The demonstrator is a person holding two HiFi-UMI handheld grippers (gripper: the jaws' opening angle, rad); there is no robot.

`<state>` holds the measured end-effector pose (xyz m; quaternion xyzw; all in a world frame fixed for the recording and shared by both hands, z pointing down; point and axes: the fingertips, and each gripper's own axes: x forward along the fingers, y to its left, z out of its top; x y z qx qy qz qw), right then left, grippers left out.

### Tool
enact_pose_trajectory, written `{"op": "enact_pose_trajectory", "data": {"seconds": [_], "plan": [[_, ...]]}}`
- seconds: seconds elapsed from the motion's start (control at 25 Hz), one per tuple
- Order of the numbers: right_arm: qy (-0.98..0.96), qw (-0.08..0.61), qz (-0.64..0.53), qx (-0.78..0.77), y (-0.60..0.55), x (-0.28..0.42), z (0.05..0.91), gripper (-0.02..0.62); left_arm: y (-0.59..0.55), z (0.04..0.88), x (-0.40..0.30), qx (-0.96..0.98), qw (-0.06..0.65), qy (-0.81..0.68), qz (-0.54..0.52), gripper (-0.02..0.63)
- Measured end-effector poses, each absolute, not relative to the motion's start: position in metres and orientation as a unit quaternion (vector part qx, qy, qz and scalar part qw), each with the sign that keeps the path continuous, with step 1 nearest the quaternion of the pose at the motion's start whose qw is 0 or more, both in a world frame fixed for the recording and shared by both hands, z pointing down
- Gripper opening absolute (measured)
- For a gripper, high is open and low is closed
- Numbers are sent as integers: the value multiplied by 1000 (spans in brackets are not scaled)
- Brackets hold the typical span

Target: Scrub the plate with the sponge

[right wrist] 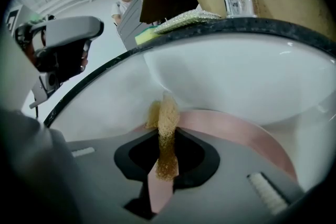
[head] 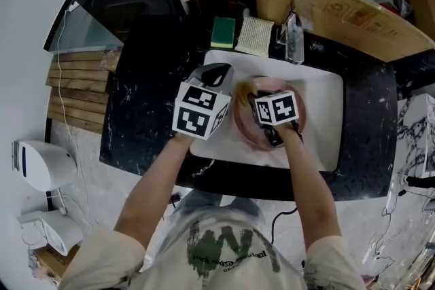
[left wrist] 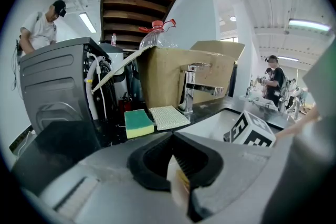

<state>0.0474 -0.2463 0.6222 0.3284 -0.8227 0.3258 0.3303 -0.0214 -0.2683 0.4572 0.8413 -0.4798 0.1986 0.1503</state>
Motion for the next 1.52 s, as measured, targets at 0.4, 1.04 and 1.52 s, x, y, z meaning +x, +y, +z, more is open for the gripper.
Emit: {"op": "enact_pose_trajectory", "data": {"seconds": [0.4,1.04,1.52], "plan": [[-792,310,355,388,-262,66,629,63,-271,457,-14,846,148,-471,200,2],[-739,302,375,471,-278,110,635,64,-268,466,-3,852,145,-455,214,2],[-698,333,373,513,-273,149,633,64,-262,471,5,858,143,-441,220,2]]}}
